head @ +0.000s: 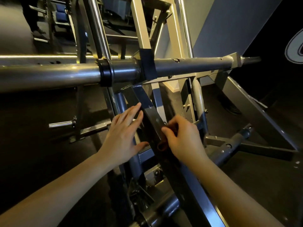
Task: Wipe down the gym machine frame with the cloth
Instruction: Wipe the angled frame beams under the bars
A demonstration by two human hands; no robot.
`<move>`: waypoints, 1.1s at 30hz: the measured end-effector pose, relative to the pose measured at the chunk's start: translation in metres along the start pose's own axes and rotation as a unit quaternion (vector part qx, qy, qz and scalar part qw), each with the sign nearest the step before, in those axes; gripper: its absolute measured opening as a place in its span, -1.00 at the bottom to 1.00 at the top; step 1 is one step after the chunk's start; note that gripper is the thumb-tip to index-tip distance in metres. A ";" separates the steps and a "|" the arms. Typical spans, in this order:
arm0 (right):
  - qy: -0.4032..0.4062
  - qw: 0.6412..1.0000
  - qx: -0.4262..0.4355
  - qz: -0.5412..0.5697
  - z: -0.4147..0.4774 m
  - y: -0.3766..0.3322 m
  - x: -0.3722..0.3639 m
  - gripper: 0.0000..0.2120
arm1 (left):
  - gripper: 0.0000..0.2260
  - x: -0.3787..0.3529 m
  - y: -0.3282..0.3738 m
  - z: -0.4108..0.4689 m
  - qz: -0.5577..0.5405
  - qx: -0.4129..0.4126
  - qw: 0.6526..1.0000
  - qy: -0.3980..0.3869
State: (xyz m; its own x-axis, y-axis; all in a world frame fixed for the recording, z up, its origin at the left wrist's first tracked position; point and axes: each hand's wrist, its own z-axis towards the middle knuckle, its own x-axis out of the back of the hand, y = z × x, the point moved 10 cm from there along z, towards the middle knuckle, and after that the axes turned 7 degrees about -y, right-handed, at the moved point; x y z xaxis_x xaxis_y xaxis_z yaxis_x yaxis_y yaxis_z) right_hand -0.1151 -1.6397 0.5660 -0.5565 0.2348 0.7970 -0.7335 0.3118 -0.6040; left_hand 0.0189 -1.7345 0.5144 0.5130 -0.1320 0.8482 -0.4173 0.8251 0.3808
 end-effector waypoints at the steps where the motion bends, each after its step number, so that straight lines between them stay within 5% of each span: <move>1: 0.013 1.000 0.015 0.004 0.022 -0.013 -0.001 -0.89 | -0.11 -0.001 -0.001 -0.001 -0.006 -0.004 1.000 -0.004; 5: 0.039 0.999 0.028 0.024 0.078 -0.043 0.000 -0.89 | -0.17 0.005 -0.006 -0.002 -0.050 0.002 0.999 0.006; 12: -0.029 1.000 0.005 -0.006 -0.003 -0.001 -0.003 -0.91 | -0.28 0.010 -0.014 0.009 -0.165 0.070 0.984 0.002; 21: 0.032 0.995 -0.006 0.091 0.087 -0.042 -0.008 -0.79 | -0.29 0.009 -0.019 0.011 -0.275 0.080 0.958 -0.016; 29: 0.012 0.999 -0.029 -0.010 0.060 -0.030 -0.002 -0.87 | -0.24 0.003 -0.024 0.009 -0.339 0.103 0.934 -0.044; 33: 0.050 0.994 -0.034 0.096 0.121 -0.054 -0.008 -0.79 | -0.34 0.009 -0.018 0.010 -0.339 0.108 0.934 -0.026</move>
State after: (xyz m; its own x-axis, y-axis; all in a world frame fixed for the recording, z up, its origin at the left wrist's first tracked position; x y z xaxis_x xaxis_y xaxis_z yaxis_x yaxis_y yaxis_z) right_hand -0.1184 -1.7697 0.5917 -0.6392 0.3844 0.6660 -0.5877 0.3143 -0.7455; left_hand 0.0233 -1.7563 0.5189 0.6798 -0.6154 0.3990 -0.1534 0.4127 0.8979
